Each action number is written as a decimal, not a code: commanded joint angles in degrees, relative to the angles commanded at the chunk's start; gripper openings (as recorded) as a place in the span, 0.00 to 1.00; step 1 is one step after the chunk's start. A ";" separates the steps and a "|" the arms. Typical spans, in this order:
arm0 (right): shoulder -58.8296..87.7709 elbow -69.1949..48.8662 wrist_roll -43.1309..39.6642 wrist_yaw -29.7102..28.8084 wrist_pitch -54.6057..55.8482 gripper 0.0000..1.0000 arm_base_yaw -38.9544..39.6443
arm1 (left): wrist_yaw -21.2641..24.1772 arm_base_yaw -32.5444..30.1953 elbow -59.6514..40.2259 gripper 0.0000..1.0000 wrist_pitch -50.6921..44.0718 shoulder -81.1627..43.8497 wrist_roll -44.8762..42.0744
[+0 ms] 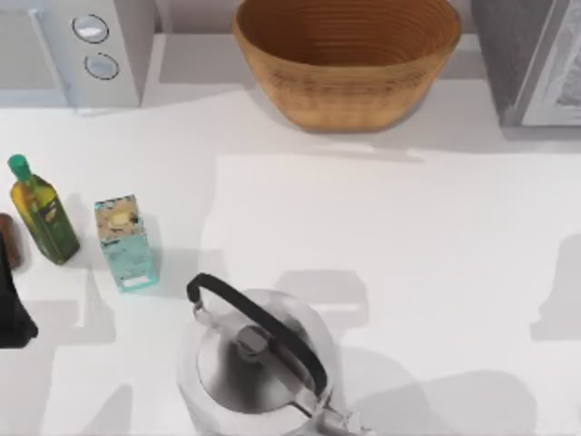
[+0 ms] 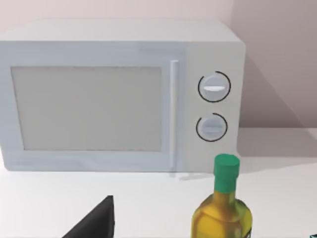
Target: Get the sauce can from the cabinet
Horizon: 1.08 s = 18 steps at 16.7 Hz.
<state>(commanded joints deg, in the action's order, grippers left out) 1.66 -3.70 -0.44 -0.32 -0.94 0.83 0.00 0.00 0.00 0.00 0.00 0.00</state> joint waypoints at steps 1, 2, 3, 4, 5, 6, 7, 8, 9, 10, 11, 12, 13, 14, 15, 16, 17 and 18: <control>-0.88 1.84 0.21 0.17 0.49 0.00 -0.41 | 0.00 0.00 0.00 1.00 0.00 0.00 0.00; -1.41 3.06 0.36 0.27 0.79 0.00 -0.68 | 0.00 0.00 0.00 1.00 0.00 0.00 0.00; -1.65 3.67 0.44 0.31 0.93 0.00 -0.82 | 0.00 0.00 0.00 1.00 0.00 0.00 0.00; -1.66 3.70 0.44 0.31 0.94 0.00 -0.83 | 0.00 0.00 0.00 1.00 0.00 0.00 0.00; -1.66 3.70 0.44 0.31 0.94 0.00 -0.83 | 0.00 0.00 0.00 1.00 0.00 0.00 0.00; -1.66 3.70 0.44 0.31 0.94 0.00 -0.83 | 0.00 0.00 0.00 1.00 0.00 0.00 0.00; -1.66 3.70 0.44 0.31 0.94 0.00 -0.83 | 0.00 0.00 0.00 1.00 0.00 0.00 0.00; -1.37 3.75 0.51 0.31 0.84 0.00 -0.63 | 0.00 0.00 0.00 1.00 0.00 0.00 0.00; -1.37 3.75 0.51 0.31 0.84 0.00 -0.63 | 0.00 0.00 0.00 1.00 0.00 0.00 0.00; -1.16 3.72 0.52 0.39 0.99 0.00 -0.65 | 0.00 0.00 0.00 1.00 0.00 0.00 0.00; -0.32 3.58 0.55 0.72 1.63 0.00 -0.74 | 0.00 0.00 0.00 1.00 0.00 0.00 0.00; 0.97 3.36 0.61 1.26 2.64 0.00 -0.87 | 0.00 0.00 0.00 1.00 0.00 0.00 0.00; 2.76 3.05 0.67 2.04 4.03 0.00 -1.05 | 0.00 0.00 0.00 1.00 0.00 0.00 0.00; 4.98 2.68 0.74 3.01 5.74 0.00 -1.24 | 0.00 0.00 0.00 1.00 0.00 0.00 0.00; 7.36 2.28 0.82 4.05 7.58 0.00 -1.44 | 0.00 0.00 0.00 1.00 0.00 0.00 0.00; 9.98 1.85 0.88 5.18 9.58 0.00 -1.65 | 0.00 0.00 0.00 1.00 0.00 0.00 0.00; 12.63 1.41 0.93 6.34 11.61 0.00 -1.85 | 0.00 0.00 0.00 1.00 0.00 0.00 0.00; 15.39 0.93 0.97 7.58 13.77 0.00 -2.06 | 0.00 0.00 0.00 1.00 0.00 0.00 0.00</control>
<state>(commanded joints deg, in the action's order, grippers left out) 17.05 -2.77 0.53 7.27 12.83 -1.23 0.00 0.00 0.00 0.00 0.00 0.00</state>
